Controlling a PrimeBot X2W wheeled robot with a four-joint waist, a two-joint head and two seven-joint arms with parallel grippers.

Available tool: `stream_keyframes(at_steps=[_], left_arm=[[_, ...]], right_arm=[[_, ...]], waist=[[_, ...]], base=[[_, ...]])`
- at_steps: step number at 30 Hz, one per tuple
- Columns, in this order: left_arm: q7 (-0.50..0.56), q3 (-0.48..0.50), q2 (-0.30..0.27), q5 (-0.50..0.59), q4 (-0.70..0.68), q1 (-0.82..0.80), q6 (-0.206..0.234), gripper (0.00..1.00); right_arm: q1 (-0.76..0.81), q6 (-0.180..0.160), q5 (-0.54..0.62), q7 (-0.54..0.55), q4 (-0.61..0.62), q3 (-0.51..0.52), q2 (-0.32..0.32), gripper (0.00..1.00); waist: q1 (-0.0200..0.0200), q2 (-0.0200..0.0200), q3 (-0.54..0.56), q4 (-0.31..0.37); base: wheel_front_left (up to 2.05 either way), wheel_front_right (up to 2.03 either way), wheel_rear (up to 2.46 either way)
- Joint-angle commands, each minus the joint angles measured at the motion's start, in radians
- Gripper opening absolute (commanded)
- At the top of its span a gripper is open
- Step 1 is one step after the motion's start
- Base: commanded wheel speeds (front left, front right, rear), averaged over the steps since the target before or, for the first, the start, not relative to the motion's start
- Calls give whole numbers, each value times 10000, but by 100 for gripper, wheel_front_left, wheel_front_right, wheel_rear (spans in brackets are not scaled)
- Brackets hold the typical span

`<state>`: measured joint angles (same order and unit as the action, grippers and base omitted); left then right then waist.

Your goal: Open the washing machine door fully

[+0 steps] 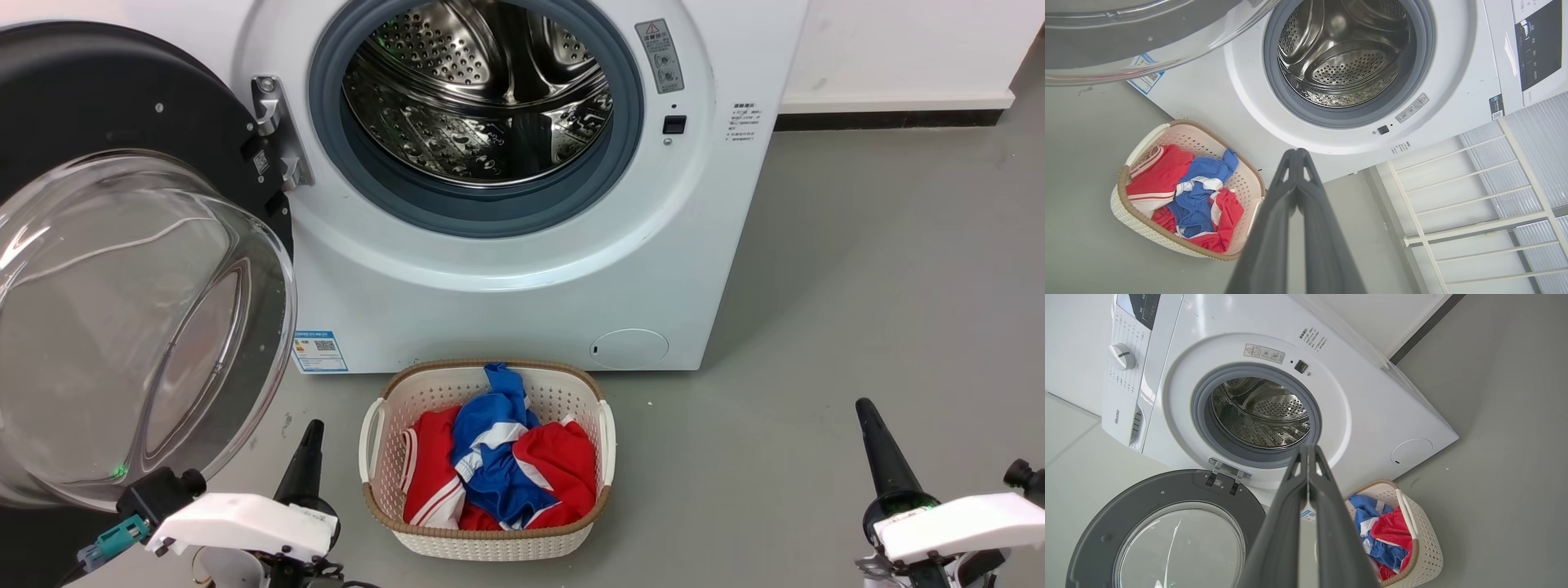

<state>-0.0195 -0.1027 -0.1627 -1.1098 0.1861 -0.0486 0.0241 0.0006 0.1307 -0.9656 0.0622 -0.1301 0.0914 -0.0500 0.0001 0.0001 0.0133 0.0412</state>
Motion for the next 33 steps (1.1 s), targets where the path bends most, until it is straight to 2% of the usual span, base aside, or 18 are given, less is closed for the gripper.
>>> stream_keyframes(at_steps=[1,33], left_arm=[[75,156,28,-303,-48,-286,-132,0],[681,1143,552,-2849,281,-492,-893,0]], right_arm=[[-251,1,-383,37,16,35,-11,0],[-739,1,-3566,300,-599,143,-7,0]], waist=[[-1,-1,-4,-11],[-1,-1,-76,-191]], base=[[0,0,0],[0,0,0]])
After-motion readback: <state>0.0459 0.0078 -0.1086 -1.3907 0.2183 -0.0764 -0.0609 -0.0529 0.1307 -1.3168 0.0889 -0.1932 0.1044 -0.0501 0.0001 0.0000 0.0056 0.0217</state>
